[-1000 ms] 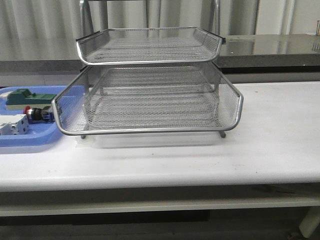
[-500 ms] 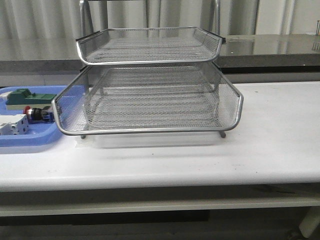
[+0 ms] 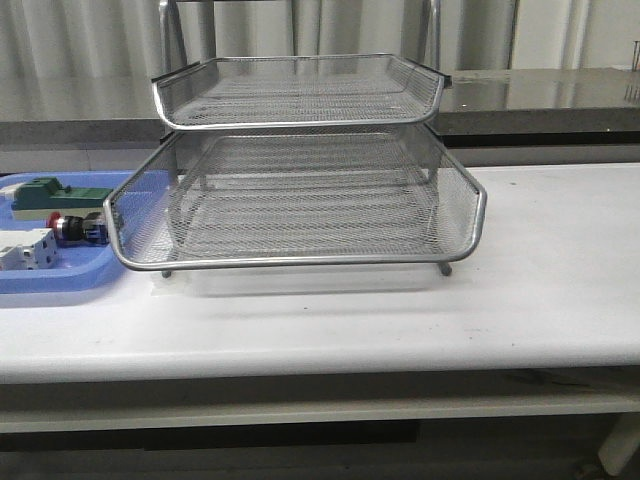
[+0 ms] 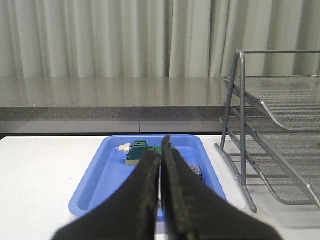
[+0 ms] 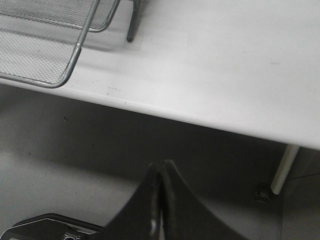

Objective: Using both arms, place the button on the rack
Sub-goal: 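Release the tier and withdraw the right gripper out of view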

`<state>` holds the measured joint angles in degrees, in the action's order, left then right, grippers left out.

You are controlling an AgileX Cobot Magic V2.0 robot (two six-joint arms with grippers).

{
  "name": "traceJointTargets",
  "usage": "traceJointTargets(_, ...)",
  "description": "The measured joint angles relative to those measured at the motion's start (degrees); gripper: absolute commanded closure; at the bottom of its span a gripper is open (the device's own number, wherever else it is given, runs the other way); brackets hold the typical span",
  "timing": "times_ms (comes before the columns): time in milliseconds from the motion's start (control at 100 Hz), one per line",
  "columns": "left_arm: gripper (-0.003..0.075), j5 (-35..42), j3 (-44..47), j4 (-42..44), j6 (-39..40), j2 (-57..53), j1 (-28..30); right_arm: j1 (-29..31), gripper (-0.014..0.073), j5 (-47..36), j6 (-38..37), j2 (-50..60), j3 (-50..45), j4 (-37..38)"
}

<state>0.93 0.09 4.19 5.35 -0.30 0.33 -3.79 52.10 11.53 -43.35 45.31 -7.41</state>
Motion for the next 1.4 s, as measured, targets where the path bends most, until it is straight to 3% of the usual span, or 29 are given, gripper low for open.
traceJointTargets(250, 0.0716, 3.03, 0.00, -1.95, 0.00, 0.00, 0.00, 0.00, 0.0651, 0.00, -0.02, 0.00, 0.00, 0.00)
traceJointTargets(530, 0.0716, -11.65, -9.61, -5.67, 0.00, 4.71, 0.00, 0.00, 0.0651, 0.00, -0.02, 0.00, 0.00, 0.00)
traceJointTargets(1050, 0.0716, -35.95, -44.72, -4.97, -2.19, 42.67, 0.00, 0.00, 0.0651, 0.00, -0.12, 0.00, 0.00, 0.00)
traceJointTargets(1400, 0.0716, -40.64, -56.24, -4.84, -6.06, 62.25, 0.00, 0.00, 0.0651, 0.00, -0.12, 0.00, 0.00, 0.00)
